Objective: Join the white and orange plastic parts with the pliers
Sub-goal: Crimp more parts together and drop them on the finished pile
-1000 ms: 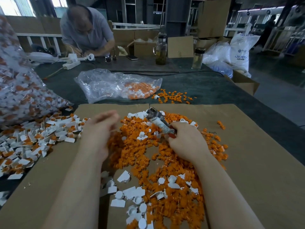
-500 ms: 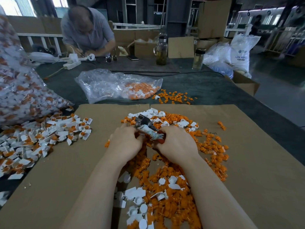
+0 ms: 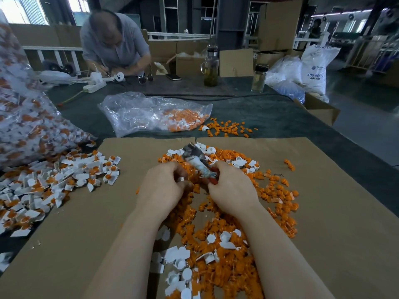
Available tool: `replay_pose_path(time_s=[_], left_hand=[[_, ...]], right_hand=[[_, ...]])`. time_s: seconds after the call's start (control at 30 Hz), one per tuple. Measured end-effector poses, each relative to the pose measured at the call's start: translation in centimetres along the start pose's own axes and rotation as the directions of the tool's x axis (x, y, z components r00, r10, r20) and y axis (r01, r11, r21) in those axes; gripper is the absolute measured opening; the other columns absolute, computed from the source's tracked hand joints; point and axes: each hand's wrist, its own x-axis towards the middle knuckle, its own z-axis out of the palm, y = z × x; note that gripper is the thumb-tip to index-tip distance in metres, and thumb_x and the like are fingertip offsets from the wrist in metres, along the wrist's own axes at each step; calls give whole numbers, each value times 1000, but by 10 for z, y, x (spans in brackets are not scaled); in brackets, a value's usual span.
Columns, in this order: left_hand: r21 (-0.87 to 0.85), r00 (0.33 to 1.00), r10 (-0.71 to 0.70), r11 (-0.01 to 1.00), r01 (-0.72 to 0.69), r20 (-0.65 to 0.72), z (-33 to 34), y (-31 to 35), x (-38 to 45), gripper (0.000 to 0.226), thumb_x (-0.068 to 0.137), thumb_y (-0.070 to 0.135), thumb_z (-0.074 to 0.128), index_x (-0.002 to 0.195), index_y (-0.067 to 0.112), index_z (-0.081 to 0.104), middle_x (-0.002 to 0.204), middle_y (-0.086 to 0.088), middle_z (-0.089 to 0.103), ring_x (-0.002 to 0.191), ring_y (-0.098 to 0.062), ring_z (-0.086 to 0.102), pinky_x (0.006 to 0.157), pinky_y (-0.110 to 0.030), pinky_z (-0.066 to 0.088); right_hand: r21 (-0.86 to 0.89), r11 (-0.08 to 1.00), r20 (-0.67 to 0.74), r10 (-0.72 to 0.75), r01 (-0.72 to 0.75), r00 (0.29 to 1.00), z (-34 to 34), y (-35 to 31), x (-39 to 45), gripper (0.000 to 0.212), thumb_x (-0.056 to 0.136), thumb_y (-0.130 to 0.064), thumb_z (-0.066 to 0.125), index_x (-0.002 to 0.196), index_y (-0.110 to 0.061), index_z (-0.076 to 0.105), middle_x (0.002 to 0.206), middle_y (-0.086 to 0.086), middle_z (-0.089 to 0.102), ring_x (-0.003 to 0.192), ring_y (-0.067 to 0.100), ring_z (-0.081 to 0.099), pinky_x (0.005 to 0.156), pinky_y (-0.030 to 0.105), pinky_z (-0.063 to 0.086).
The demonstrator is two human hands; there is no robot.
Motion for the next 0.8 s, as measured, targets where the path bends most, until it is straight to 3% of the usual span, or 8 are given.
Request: replay_pose_path(time_s=[0.1,0.17,0.23,0.33,0.43,0.5,0.57,0.8], left_hand=[[-145,997,-66,988,59,-39,-2,1,-1,15,81,33,79,81,34,64,80,16,60,72,0,56,55,-18,37],[-304,994,-94,950,74,-52,-4,4,-2,13,81,32,80,84,31,67,84,11,66,75,-5,63,60,-23,45],[-516,992,-113,853,72,-49,-8,8,-4,10,82,27,80,87,29,71,80,4,72,73,-8,69,59,-20,51],[-763,987,-139,630,148,76,-11,14,-8,12,86,15,75,92,25,76,82,3,77,75,-7,73,64,-19,53],[-842,974,-159,492,220,162,-8,18,-8,13,86,12,72,95,20,77,89,2,78,83,-11,74,71,-22,53],[-879,971,-152,415,233,185,-7,20,-8,21,77,16,79,98,16,76,90,-1,78,84,-13,74,72,-22,53],[-891,973,-147,396,221,176,-6,21,-7,29,72,17,81,100,12,74,90,-4,78,85,-17,75,72,-23,53],[-935,973,-160,289,205,164,2,26,-6,8,94,3,62,102,4,59,93,-9,77,87,-21,75,67,-21,58]], right_hand=[[183,983,-9,18,-16,1000,-1,2,2,2,93,-28,56,92,-26,54,80,-8,58,69,12,56,54,28,43],[317,948,-12,44,-38,999,-2,2,2,6,94,-26,55,91,-24,59,74,-7,56,61,10,52,51,25,36],[425,903,-13,72,-60,997,-4,2,2,9,94,-25,55,99,-22,63,77,-4,59,62,12,52,54,29,40],[531,843,-31,114,-81,993,-7,-1,1,5,93,-23,57,91,-27,59,84,2,68,71,22,63,64,42,56],[603,792,-32,143,-95,989,-8,-3,1,6,90,-19,56,88,-23,60,86,10,70,64,28,60,64,47,58],[614,785,-55,146,-82,988,-7,-2,1,6,90,-20,57,86,-22,61,76,3,67,51,11,47,50,36,47],[606,793,-87,143,-61,986,-7,-2,0,7,91,-24,59,85,-22,62,63,-6,57,47,3,43,47,25,36],[550,835,-197,115,13,974,-10,-5,-1,5,92,-30,63,91,-27,60,74,-13,57,67,3,54,55,16,36]])
